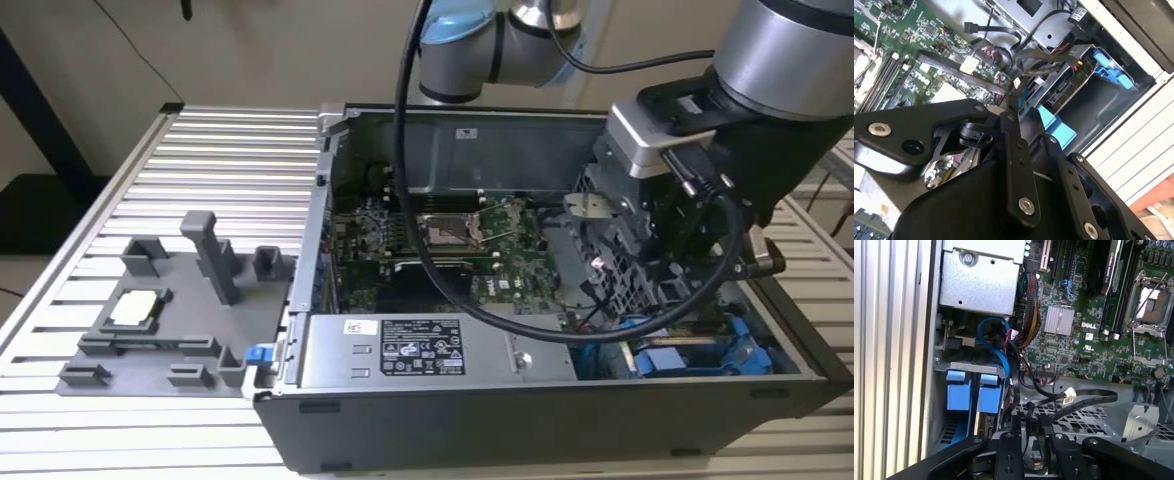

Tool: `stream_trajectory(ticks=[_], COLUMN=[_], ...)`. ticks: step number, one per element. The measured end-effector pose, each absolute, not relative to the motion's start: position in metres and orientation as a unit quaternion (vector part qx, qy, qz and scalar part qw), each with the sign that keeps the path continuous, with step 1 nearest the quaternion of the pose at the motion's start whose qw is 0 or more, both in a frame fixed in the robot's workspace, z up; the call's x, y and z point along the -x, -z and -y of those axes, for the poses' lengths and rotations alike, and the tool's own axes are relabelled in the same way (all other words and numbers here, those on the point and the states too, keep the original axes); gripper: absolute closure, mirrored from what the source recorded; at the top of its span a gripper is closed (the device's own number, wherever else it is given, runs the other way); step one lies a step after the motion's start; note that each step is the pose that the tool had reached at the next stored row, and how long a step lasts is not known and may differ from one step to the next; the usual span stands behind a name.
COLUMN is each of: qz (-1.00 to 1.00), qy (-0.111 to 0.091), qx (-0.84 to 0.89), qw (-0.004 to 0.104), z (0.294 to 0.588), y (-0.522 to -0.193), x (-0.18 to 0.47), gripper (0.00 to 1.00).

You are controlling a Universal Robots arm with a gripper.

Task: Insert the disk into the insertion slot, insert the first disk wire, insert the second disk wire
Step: 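Insert the second disk wire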

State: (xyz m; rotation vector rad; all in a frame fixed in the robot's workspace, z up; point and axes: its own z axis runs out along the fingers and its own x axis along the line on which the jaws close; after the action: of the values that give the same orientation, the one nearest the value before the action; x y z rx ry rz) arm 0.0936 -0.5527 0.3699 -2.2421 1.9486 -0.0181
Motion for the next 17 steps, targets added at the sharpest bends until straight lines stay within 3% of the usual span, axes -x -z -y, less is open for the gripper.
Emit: stream_trajectory(ticks=[9,11,12,17], qz=[-0.652,-0.652,-0.652,-0.652], qy=[0.015,0.015,0.015,0.015], qx=[0.753,0.753,0.753,0.753], qw=[0.093,0.093,0.093,0.093], z=[0.551,0.551,0.552,0.563], y=[-0.361,-0.361,-0.361,-0.361], x=[-0.092,-0.091,-0.091,-0.092], gripper=[0.72,0.73,0.81,0.81])
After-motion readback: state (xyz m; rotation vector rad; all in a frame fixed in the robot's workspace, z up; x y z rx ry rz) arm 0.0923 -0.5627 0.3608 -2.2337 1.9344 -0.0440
